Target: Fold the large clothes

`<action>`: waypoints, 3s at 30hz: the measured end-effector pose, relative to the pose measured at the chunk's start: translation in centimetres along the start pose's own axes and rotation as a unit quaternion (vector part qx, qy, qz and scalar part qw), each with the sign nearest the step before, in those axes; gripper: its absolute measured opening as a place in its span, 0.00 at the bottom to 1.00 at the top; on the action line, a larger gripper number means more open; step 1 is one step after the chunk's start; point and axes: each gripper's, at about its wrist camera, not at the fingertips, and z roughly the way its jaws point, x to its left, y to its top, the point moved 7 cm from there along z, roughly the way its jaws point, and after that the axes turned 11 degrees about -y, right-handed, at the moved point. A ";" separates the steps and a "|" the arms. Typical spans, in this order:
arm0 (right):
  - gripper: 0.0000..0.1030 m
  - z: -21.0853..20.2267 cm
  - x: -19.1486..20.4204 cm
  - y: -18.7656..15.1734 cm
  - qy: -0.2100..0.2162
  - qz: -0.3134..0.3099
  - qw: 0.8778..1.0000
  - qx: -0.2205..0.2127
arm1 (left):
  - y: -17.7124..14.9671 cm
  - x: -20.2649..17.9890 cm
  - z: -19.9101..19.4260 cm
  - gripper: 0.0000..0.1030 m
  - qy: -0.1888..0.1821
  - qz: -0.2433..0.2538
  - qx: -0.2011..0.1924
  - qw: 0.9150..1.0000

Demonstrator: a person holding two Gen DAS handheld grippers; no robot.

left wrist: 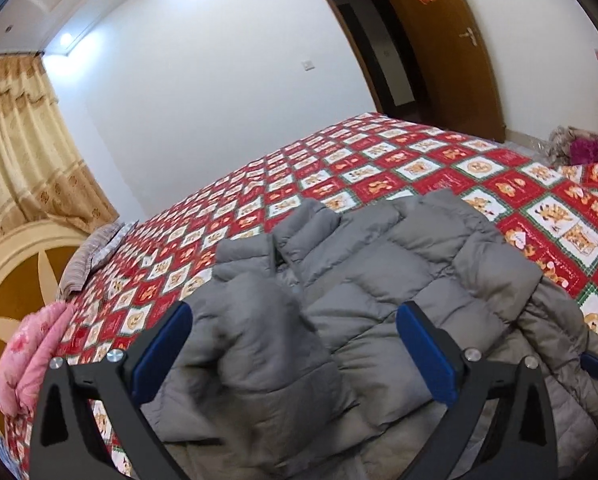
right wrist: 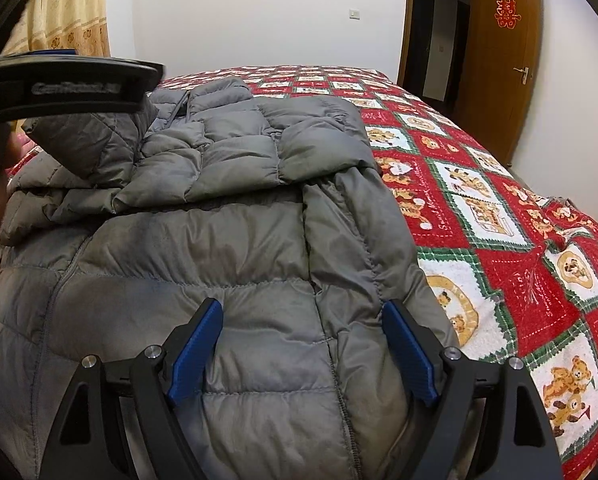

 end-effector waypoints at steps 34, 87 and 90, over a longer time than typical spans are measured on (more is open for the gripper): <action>0.82 -2.9 12.7 11.5 0.069 -0.038 0.996 -0.051 | -13.2 20.1 0.8 1.00 0.109 -0.170 0.085 0.976; 0.81 5.6 10.8 14.9 0.055 -0.014 0.998 -0.010 | -11.5 15.9 11.0 1.00 0.023 -0.179 0.152 0.972; 0.81 7.2 10.2 13.0 0.049 -0.014 0.999 0.013 | -12.4 15.8 11.2 1.00 0.009 -0.194 0.143 0.970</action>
